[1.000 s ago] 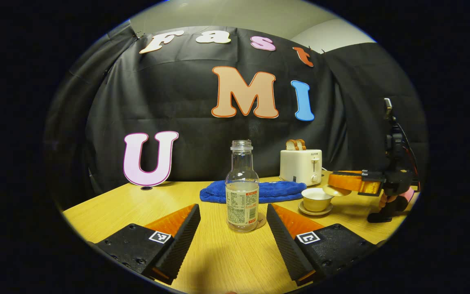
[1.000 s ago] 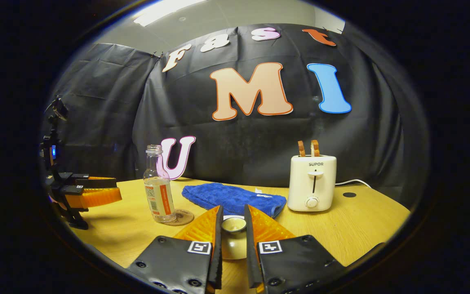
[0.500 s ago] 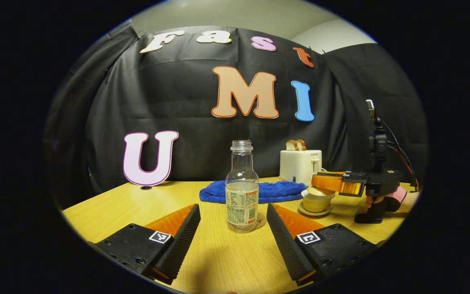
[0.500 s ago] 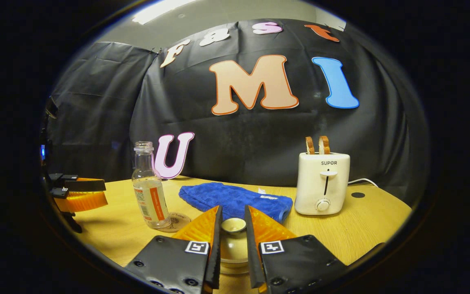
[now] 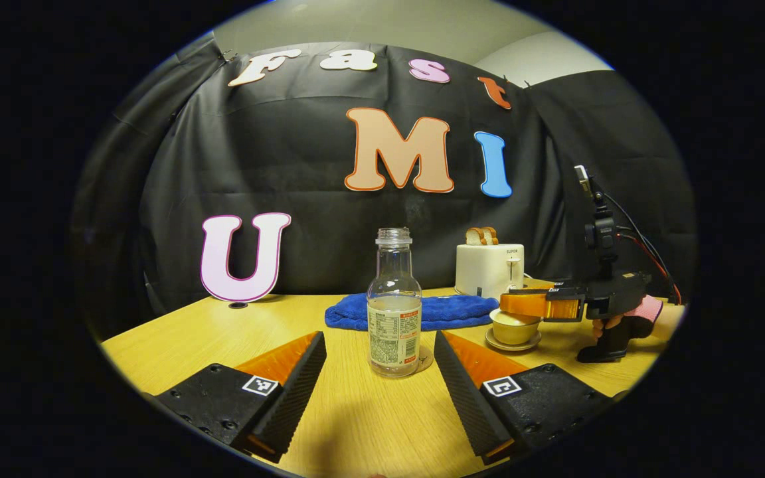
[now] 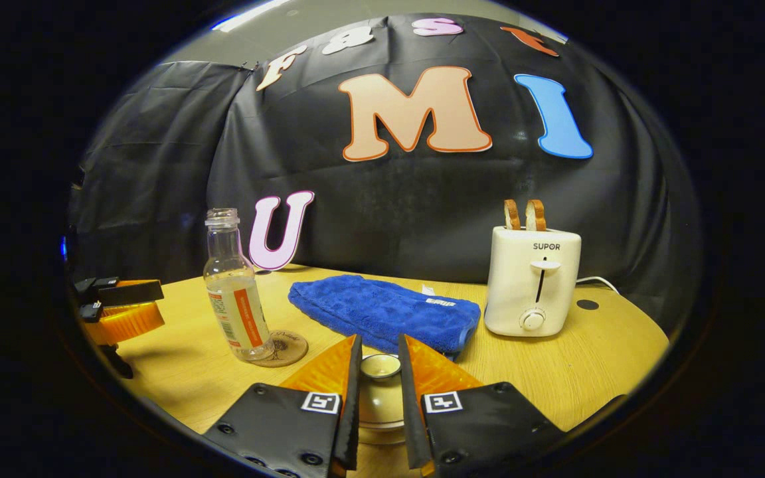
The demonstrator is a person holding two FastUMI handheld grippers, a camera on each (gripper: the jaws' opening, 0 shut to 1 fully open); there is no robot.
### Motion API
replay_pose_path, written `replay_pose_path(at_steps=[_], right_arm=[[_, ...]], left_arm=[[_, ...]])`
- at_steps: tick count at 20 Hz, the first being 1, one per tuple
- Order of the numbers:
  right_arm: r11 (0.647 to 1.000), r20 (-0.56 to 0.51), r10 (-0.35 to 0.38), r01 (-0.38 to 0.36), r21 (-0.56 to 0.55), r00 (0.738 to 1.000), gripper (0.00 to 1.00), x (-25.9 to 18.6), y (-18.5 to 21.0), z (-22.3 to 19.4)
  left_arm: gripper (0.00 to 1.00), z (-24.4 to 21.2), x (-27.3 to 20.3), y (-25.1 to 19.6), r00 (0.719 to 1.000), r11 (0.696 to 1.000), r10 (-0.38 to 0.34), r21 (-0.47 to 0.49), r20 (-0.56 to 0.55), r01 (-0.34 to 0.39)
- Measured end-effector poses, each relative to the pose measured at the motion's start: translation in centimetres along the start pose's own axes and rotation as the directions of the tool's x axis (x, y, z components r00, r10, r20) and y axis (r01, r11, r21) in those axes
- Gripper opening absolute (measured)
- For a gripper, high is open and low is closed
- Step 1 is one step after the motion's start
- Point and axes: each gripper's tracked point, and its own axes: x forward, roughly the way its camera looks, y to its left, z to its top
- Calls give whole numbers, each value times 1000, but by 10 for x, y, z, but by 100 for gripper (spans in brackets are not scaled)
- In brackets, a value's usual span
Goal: Open the teacup lid with one hand, grasp the water bottle and pour water into the teacup with the other hand; after pouring, place the water bottle on the coaster and then close the teacup lid.
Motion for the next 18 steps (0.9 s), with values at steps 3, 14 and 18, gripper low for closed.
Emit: replay_pose_path(at_steps=[3, 14, 18], right_arm=[[1000, -16, 5, -5, 0, 1000, 37, -3, -1, -3], [1000, 146, -29, 28, 7, 989, 88, -38, -5, 20], [998, 153, -68, 67, 10, 986, 85, -52, -11, 18]], left_arm=[[95, 0, 0, 0, 1000, 1000, 0, 0, 0, 0], [94, 1, 0, 1, 1000, 1000, 1, 0, 1, -1], [95, 0, -1, 3, 1000, 1000, 11, 1, 1, -11]])
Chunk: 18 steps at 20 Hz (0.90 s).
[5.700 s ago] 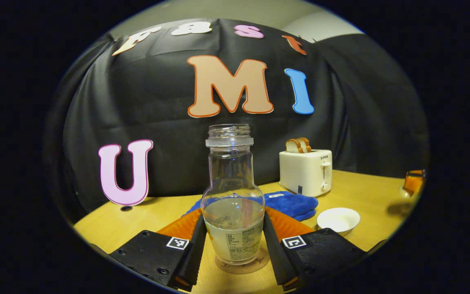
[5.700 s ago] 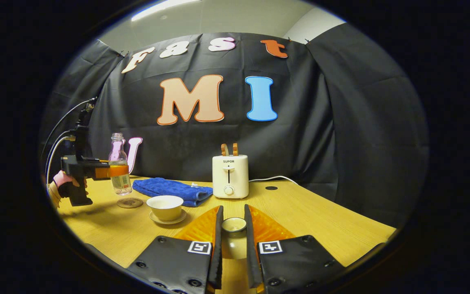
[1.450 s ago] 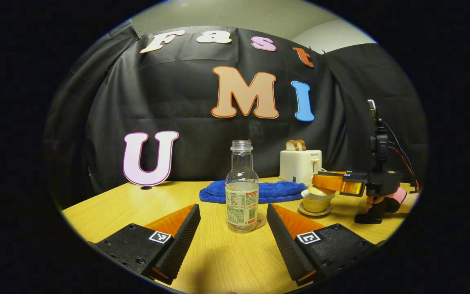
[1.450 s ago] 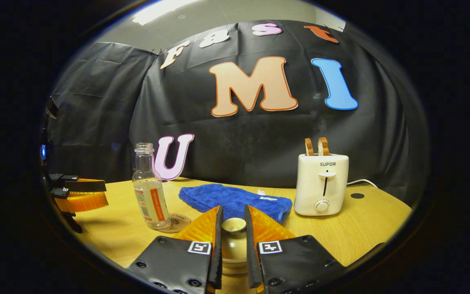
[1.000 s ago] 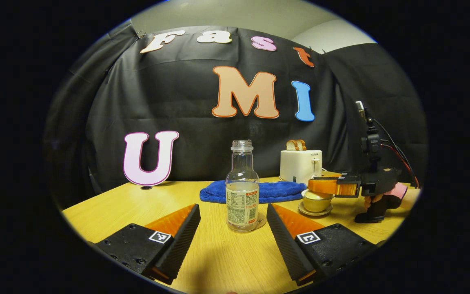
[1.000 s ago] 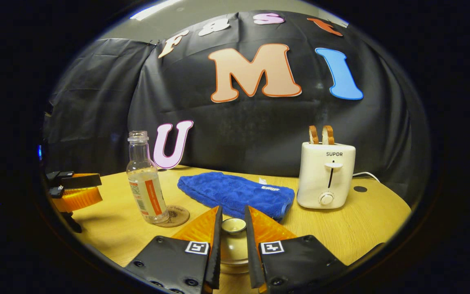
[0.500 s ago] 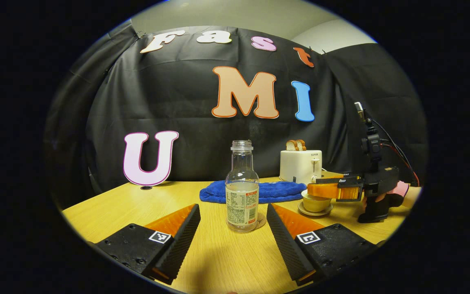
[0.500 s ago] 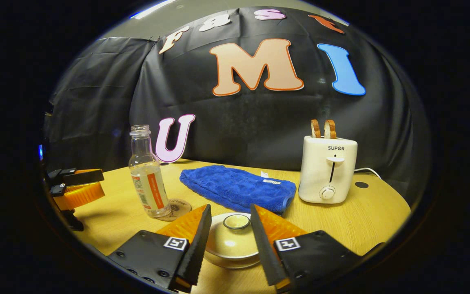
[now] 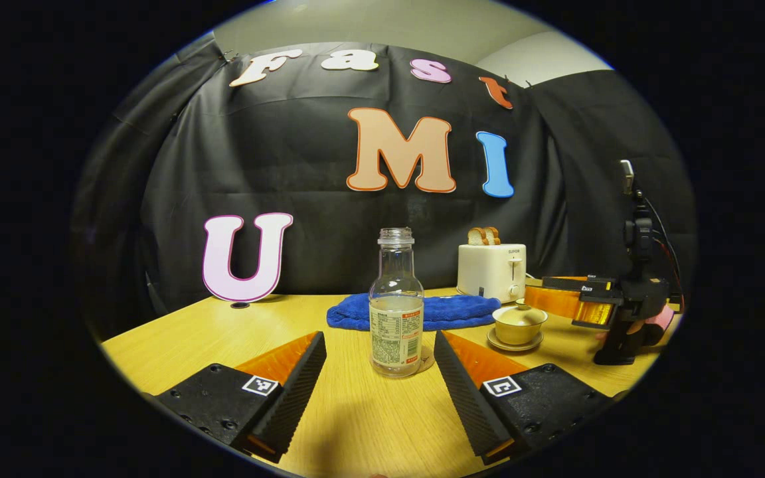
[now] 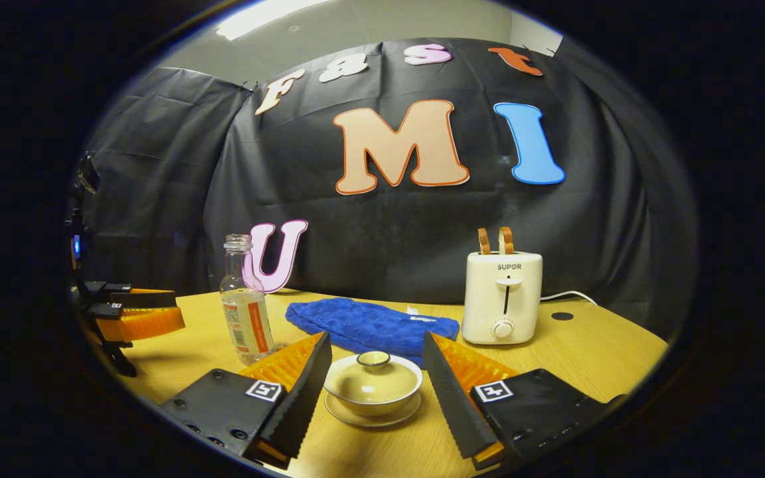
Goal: Open the teacup lid with one hand, grasp the water bottle and pour water into the teacup with the other hand; after pouring, place the water bottle on the coaster and then close the teacup lid.
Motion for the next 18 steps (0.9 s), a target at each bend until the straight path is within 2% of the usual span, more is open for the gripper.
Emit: replay_pose_path(at_steps=[1, 2, 3, 4, 7, 9, 13, 14, 15, 16, 17, 18], right_arm=[[1000, 5, -11, 11, -1, 1000, 89, -4, -2, 1], [1000, 4, -22, 22, -2, 1000, 85, -9, -3, 1], [999, 5, -33, 33, -2, 999, 89, -16, -3, 1], [999, 5, -51, 51, -2, 999, 85, -22, -5, 2], [992, 12, -130, 130, -6, 991, 92, -44, -15, 4], [988, 14, -156, 156, -6, 988, 89, -57, -16, 3], [978, 18, -210, 210, -7, 978, 92, -75, -23, 4], [975, 19, -224, 224, -7, 974, 85, -77, -25, 4], [971, 21, -239, 240, -8, 971, 92, -79, -28, 4], [968, 20, -250, 250, -8, 968, 92, -80, -29, 5], [966, 21, -258, 258, -8, 966, 85, -81, -30, 4], [965, 21, -264, 264, -8, 964, 85, -81, -31, 5]], left_arm=[[95, 0, 1, 1, 1000, 1000, 4, 0, 1, -4], [95, 1, 0, 2, 1000, 1000, 10, 1, 1, -10], [95, 0, 0, 5, 1000, 1000, 24, 1, -1, -24], [95, 0, 0, 9, 999, 999, 47, 1, -3, -47], [95, 0, -3, 23, 993, 993, 117, 4, -3, -117], [95, 0, -3, 26, 990, 990, 142, 6, -3, -142], [95, 0, -6, 32, 985, 985, 172, 6, -2, -172], [95, -1, -7, 31, 985, 985, 172, 6, -4, -172], [95, 0, -6, 31, 985, 985, 172, 5, -3, -172], [95, 0, -6, 31, 985, 985, 172, 7, -2, -172], [95, 0, -6, 31, 985, 985, 172, 8, 0, -172], [95, 0, -6, 31, 985, 985, 172, 8, -1, -172]])
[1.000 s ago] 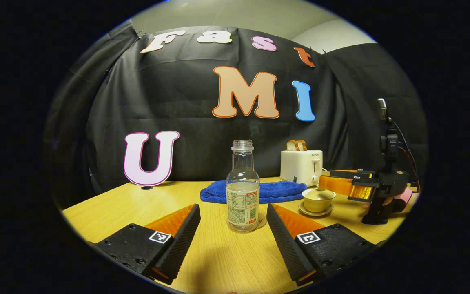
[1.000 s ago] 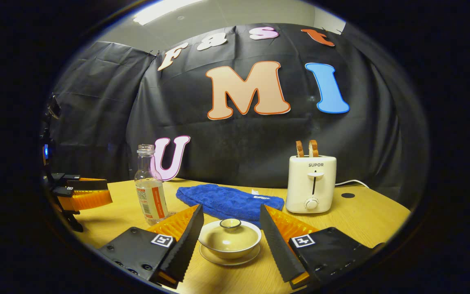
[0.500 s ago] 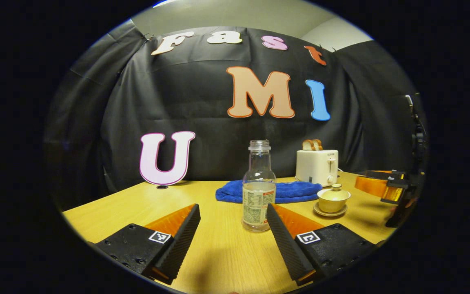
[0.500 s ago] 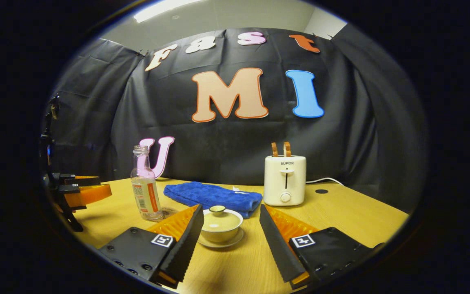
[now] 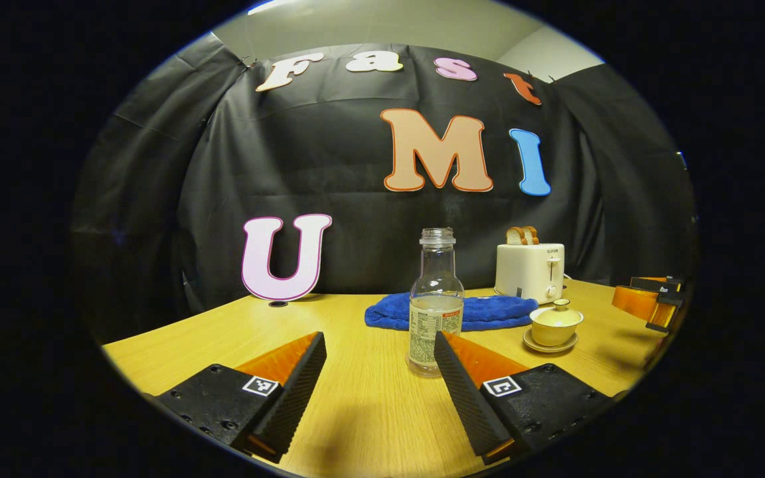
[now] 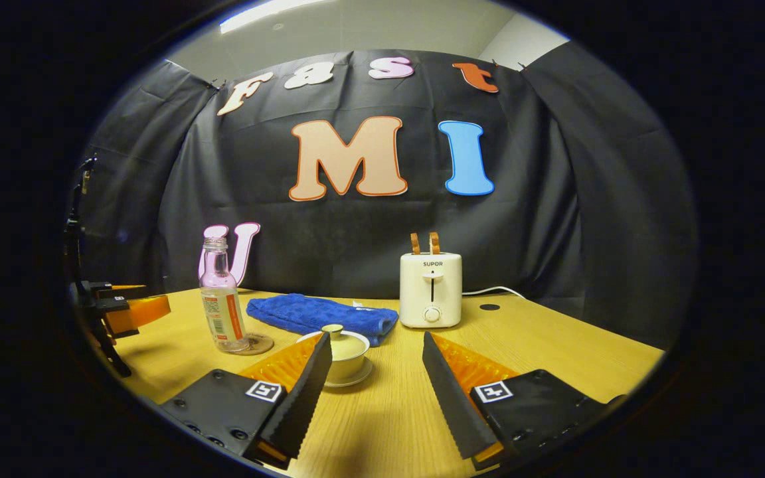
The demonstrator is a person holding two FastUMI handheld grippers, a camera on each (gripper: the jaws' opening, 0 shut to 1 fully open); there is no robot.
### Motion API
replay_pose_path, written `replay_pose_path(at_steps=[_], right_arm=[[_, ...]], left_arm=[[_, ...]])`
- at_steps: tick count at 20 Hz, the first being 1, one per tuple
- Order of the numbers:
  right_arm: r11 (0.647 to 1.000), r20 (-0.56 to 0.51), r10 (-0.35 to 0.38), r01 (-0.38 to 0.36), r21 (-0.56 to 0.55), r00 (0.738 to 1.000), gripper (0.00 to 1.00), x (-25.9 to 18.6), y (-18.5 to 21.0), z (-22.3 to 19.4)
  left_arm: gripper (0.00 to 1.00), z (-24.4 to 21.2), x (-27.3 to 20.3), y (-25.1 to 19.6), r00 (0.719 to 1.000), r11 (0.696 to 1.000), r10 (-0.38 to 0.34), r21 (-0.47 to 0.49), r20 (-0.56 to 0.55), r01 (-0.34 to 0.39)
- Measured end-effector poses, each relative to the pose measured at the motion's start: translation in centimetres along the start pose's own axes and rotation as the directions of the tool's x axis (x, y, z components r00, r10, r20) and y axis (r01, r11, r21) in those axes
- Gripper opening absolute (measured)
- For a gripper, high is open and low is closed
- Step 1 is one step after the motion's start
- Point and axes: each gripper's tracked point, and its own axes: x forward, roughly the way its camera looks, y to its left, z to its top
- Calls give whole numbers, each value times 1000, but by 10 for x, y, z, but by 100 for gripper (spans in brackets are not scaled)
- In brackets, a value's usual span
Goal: Open the teacup lid with one hand, grasp the water bottle and pour water into the teacup with the other hand; after pouring, place the water bottle on the coaster and then close the teacup lid.
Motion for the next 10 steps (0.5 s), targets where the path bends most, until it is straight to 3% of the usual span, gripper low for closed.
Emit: replay_pose_path(at_steps=[10], right_arm=[[1000, 0, -10, 10, 0, 1000, 89, 1, -2, 0]], left_arm=[[95, 0, 0, 0, 1000, 1000, -1, 0, 1, 1]])
